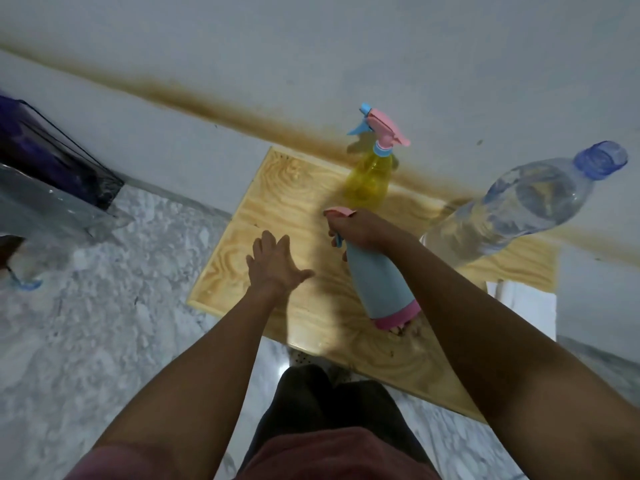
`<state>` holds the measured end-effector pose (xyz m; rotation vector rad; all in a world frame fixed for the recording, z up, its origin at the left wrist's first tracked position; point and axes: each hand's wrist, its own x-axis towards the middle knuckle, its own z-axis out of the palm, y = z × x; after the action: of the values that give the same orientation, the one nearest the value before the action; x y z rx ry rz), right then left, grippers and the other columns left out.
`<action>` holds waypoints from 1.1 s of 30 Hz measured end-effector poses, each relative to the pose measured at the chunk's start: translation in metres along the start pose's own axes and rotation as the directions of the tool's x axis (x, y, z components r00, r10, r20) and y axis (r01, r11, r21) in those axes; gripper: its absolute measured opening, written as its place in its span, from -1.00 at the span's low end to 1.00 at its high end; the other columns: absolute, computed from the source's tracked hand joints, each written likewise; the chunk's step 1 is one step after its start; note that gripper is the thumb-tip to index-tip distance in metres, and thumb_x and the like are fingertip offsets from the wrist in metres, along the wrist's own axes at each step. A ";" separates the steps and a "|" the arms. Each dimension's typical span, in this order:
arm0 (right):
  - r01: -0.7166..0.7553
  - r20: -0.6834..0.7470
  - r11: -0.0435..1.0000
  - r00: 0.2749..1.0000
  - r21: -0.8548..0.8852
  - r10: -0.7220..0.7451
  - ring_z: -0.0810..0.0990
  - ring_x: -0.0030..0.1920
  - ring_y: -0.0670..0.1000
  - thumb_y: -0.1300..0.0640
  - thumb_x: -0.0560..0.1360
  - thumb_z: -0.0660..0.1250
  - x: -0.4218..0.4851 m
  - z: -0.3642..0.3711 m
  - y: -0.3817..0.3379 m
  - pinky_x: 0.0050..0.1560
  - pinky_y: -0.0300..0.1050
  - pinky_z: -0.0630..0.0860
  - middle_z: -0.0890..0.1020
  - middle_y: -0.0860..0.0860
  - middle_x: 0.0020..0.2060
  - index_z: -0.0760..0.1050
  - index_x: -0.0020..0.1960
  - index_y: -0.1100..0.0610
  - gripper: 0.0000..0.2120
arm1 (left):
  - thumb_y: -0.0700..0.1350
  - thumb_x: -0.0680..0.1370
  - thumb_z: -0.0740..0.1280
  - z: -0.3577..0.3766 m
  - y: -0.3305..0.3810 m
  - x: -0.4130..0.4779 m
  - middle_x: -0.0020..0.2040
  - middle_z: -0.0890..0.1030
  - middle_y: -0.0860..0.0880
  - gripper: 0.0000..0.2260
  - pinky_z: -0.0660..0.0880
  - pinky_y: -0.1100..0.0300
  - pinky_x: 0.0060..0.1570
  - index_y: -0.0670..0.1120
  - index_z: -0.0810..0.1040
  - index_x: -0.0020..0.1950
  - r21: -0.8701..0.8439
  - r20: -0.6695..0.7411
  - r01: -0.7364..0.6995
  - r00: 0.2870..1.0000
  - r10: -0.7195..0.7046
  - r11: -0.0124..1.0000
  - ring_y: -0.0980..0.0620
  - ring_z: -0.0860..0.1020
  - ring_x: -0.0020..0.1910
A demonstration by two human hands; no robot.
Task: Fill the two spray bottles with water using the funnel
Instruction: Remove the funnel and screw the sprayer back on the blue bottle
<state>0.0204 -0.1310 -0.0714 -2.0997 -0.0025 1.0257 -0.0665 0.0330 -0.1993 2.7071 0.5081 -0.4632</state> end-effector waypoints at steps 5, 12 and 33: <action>0.013 0.006 0.998 1.000 0.064 -0.014 0.66 -0.21 0.17 -0.03 0.58 0.17 0.007 0.002 0.002 -0.18 0.02 0.65 0.62 0.14 -0.15 0.53 0.23 0.22 -0.60 | 0.37 0.28 0.47 -0.002 0.003 -0.001 0.38 0.24 -0.11 -0.24 0.36 -0.17 0.29 0.00 0.36 0.31 -0.005 -0.025 0.005 1.000 -0.005 1.000 -0.16 0.24 0.38; 0.021 0.055 0.994 0.998 0.106 -0.027 0.61 -0.20 0.12 0.01 0.56 0.18 0.008 0.002 0.002 -0.12 0.09 0.66 0.60 0.14 -0.14 0.54 0.17 0.17 -0.68 | 0.37 0.27 0.48 0.000 0.002 0.000 0.38 0.23 -0.09 -0.22 0.32 -0.21 0.33 0.00 0.36 0.33 -0.040 -0.026 0.013 1.000 -0.014 0.999 -0.14 0.22 0.41; 0.017 0.079 0.996 0.997 0.085 -0.024 0.60 -0.15 0.08 0.01 0.54 0.20 0.018 0.002 -0.002 -0.17 0.01 0.64 0.58 0.07 -0.14 0.50 0.28 0.21 -0.59 | 0.36 0.29 0.49 0.000 0.004 -0.001 0.42 0.22 -0.09 -0.19 0.28 -0.19 0.38 0.00 0.34 0.39 -0.050 -0.033 0.024 0.999 -0.026 0.998 -0.13 0.18 0.45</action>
<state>0.0320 -0.1228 -0.0830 -1.9778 -0.0208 1.0789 -0.0658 0.0287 -0.1976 2.6678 0.5561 -0.4068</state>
